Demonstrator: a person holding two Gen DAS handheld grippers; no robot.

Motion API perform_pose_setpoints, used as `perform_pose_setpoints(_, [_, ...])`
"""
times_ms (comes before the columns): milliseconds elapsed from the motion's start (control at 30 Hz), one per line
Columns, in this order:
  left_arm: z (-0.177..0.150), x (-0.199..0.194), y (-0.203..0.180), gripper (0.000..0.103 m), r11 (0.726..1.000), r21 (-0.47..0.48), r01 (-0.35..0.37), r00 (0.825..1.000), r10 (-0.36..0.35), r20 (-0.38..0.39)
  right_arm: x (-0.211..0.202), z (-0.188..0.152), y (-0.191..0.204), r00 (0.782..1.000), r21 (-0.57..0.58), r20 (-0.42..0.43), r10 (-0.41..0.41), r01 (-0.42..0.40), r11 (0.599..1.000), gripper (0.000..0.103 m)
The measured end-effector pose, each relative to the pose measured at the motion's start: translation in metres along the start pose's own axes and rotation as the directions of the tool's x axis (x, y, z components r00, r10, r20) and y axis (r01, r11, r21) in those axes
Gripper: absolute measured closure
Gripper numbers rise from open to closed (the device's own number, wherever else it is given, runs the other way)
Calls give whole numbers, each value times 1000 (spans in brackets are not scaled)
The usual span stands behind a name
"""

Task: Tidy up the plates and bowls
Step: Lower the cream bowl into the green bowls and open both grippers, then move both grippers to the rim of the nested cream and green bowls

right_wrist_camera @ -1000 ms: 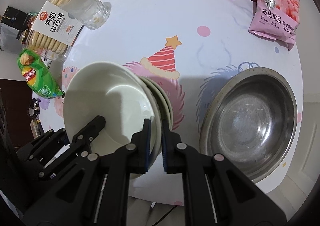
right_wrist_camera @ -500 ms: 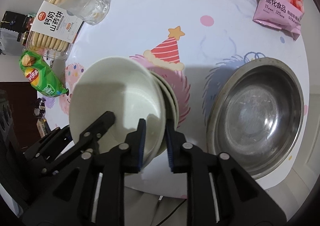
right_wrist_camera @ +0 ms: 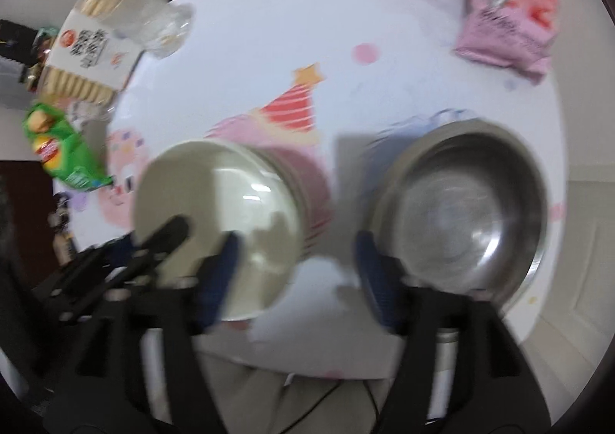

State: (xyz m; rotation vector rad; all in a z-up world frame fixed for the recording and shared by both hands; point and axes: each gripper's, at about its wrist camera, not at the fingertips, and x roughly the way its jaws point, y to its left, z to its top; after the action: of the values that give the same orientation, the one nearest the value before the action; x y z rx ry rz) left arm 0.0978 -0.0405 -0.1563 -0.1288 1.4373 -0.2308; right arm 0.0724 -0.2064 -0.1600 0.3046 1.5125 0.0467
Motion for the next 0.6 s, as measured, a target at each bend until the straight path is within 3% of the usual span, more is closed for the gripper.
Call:
perform_pose_setpoints(33, [0, -1, -2, 76, 1000, 7, 3, 1000, -3, 2, -2, 1, -7, 1000, 22, 4, 18, -18, 1000, 3])
perform_pose_setpoints(100, [-1, -1, -7, 65, 1000, 26, 15, 1000, -15, 5, -4, 3, -18, 996, 68, 4, 90, -90, 994, 0])
perform_pose_setpoints(167, [-2, -4, -11, 38, 998, 38, 52, 999, -52, 9, -9, 2, -19, 997, 72, 17, 81, -82, 994, 0])
perform_pose_setpoints(200, [-2, -5, -16, 31, 997, 54, 50, 999, -51, 9, -10, 2, -18, 997, 66, 23, 78, -79, 995, 0])
perform_pose_setpoints(233, [-2, -10, -20, 8, 997, 75, 18, 999, -21, 31, -13, 2, -18, 996, 69, 34, 86, -89, 994, 0])
perform_pose_setpoints(267, [-2, -15, -24, 0, 996, 91, -26, 998, 21, 57, -14, 2, -18, 995, 68, 36, 89, -91, 993, 1])
perform_pose_setpoints(333, [0, -25, -28, 0, 992, 116, -51, 994, 39, 100, -19, 2, -19, 995, 71, 59, 83, -88, 994, 0])
perform_pose_setpoints(600, [0, -43, -18, 0, 995, 82, -55, 992, 45, 117, -36, 2, -15, 989, 51, 93, 114, -119, 992, 0])
